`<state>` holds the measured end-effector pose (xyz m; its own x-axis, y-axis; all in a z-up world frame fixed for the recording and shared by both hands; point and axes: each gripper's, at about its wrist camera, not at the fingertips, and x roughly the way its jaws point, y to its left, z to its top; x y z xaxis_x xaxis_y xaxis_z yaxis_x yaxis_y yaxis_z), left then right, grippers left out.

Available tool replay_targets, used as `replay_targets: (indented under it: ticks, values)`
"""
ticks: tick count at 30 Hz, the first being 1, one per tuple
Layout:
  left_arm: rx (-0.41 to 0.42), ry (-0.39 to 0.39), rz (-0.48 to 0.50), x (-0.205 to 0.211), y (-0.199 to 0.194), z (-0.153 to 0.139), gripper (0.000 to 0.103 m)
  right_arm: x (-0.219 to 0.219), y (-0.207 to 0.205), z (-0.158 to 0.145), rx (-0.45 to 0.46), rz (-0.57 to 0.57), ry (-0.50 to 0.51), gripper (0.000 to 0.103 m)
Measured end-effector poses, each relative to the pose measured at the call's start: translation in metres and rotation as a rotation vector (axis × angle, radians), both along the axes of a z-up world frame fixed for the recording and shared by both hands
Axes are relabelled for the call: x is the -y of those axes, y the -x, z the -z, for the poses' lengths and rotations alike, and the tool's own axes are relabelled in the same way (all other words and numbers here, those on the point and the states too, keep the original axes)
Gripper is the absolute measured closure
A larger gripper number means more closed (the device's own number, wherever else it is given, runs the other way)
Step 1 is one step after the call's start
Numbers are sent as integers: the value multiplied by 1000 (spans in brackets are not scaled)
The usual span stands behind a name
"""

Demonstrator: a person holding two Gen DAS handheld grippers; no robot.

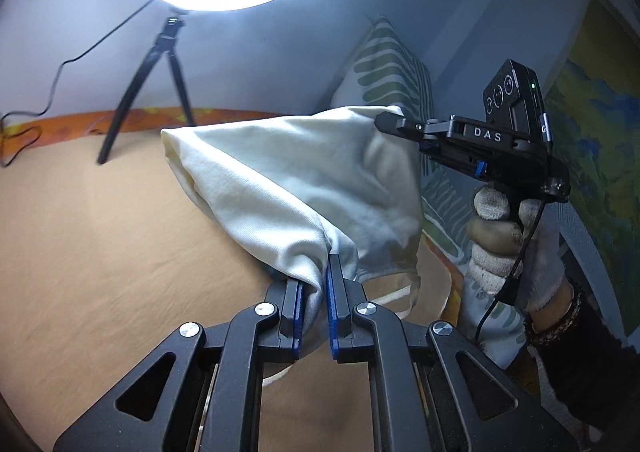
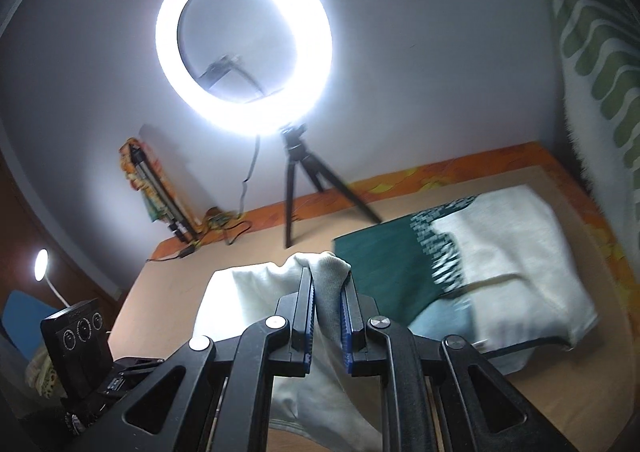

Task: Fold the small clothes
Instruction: 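Lift the bundle with both tools and carry it to the green cloth stack, then lower the bundle onto the green cloth stack and open both tools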

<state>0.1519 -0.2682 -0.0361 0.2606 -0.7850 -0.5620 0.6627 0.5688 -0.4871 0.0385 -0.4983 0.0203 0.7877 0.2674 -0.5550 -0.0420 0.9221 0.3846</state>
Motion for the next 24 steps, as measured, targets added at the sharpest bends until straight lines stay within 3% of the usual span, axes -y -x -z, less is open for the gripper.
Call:
replay_targets:
  ticks: [12, 24]
  values:
    - [62, -19, 61, 81, -38, 8, 95, 93, -43, 0, 1, 116, 34, 94]
    - [81, -98, 36, 112, -58, 25, 95, 119, -93, 29, -63, 140, 106, 94]
